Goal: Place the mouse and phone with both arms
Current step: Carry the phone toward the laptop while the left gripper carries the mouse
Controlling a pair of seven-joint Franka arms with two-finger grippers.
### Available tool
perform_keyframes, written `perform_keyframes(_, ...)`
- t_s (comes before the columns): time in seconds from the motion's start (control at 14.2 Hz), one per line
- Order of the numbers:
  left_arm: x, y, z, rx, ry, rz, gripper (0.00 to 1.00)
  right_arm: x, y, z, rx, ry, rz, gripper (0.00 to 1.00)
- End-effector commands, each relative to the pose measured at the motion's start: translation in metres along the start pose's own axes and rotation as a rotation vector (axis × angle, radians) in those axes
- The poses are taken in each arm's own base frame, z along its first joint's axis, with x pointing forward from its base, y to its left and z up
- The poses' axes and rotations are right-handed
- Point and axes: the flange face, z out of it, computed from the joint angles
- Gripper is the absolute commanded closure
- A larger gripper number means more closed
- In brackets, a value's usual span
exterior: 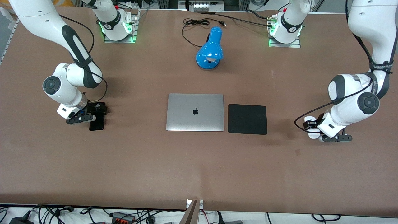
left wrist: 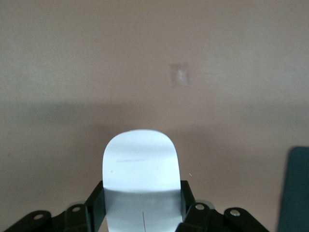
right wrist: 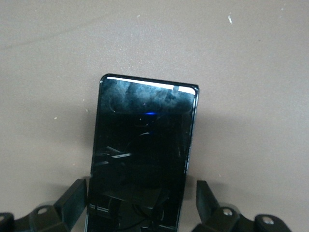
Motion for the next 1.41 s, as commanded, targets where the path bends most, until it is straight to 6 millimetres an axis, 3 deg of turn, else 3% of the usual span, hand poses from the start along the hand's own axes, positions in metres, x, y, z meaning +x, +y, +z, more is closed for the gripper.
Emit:
perform_keyframes(0.0, 0.005, 0.008, -0.03, 0.013, -0.018, 0.021, 0.63, 0.004, -0.001, 0.004, 0.005, 0.007, 0.018, 0.05)
perform_keyframes(0.07, 0.006, 0.018, -0.037, 0.011, -0.024, 0.035, 0.64, 0.004, -0.001, 0.004, 0.005, 0.007, 0.018, 0.31)
perform_keyframes(0.21, 0.011, 0.038, -0.065, 0.003, -0.003, 0.057, 0.64, 0.005, -0.001, 0.003, 0.005, 0.007, 0.018, 0.75)
perform_keyframes(0.35, 0.014, 0.068, -0.093, -0.005, -0.045, 0.059, 0.64, 0.006, -0.001, 0.0, 0.005, 0.011, 0.017, 1.0)
perform_keyframes(0.42, 0.013, 0.082, -0.101, 0.0, -0.065, 0.056, 0.65, 0.007, -0.002, -0.003, 0.005, 0.015, 0.015, 1.0)
perform_keyframes(0.49, 0.01, 0.108, -0.105, 0.005, -0.069, 0.071, 0.65, 0.01, -0.002, -0.011, 0.002, 0.029, 0.01, 1.0)
perform_keyframes(0.7, -0.003, 0.168, -0.096, 0.015, -0.08, 0.039, 0.65, 0.031, -0.024, -0.043, 0.019, 0.029, 0.007, 1.0)
perform_keyframes(0.92, -0.013, 0.203, -0.079, 0.022, -0.096, 0.061, 0.68, 0.053, -0.072, -0.076, 0.038, -0.008, 0.055, 1.0)
perform_keyframes(1.13, -0.034, 0.241, -0.05, 0.032, -0.099, 0.037, 0.69, 0.073, -0.13, -0.095, 0.042, -0.01, 0.097, 1.0)
perform_keyframes(1.34, -0.05, 0.246, -0.007, 0.009, -0.041, 0.02, 0.69, 0.079, -0.176, -0.085, 0.052, -0.02, 0.162, 1.0)
